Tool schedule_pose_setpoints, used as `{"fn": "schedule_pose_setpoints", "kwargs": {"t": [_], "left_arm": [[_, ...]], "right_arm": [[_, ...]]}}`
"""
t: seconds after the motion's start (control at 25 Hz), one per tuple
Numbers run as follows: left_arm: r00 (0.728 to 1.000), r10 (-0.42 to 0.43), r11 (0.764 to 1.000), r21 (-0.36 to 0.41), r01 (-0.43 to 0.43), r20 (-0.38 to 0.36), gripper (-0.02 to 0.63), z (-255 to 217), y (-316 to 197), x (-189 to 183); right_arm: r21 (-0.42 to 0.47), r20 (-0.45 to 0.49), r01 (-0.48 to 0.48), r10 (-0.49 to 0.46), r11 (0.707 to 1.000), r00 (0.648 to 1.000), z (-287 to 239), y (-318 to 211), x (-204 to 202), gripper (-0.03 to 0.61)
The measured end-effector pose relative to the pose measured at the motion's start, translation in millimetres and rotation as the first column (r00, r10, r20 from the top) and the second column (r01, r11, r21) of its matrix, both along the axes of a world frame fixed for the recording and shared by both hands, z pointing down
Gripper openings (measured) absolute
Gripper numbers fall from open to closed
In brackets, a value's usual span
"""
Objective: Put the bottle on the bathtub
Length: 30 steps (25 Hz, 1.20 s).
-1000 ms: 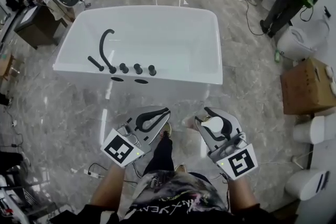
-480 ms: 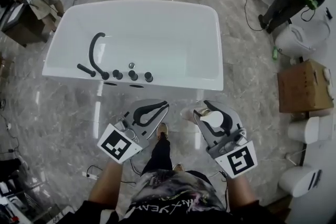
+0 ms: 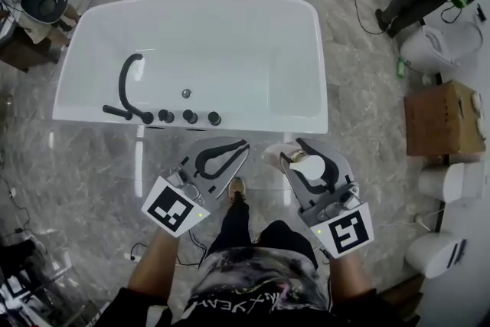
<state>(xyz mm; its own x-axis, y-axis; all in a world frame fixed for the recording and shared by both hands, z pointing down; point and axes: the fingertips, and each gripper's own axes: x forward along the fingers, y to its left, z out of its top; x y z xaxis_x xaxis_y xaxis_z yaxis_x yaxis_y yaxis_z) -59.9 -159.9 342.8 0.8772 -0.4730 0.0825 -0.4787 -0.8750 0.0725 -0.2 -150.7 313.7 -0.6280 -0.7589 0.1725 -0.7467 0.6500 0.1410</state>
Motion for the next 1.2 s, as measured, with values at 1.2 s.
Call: {"fn": "schedule_pose_setpoints", "kwargs": {"t": [1.2], "left_arm": [[0.991, -0.124, 0.992, -0.015, 0.125, 0.054, 0.035, 93.0, -109.8, 33.8]], "right_arm": [[-0.020, 0.010, 0.008, -0.007, 1.000, 1.000, 119.1, -125.6, 37.8, 0.129]]}}
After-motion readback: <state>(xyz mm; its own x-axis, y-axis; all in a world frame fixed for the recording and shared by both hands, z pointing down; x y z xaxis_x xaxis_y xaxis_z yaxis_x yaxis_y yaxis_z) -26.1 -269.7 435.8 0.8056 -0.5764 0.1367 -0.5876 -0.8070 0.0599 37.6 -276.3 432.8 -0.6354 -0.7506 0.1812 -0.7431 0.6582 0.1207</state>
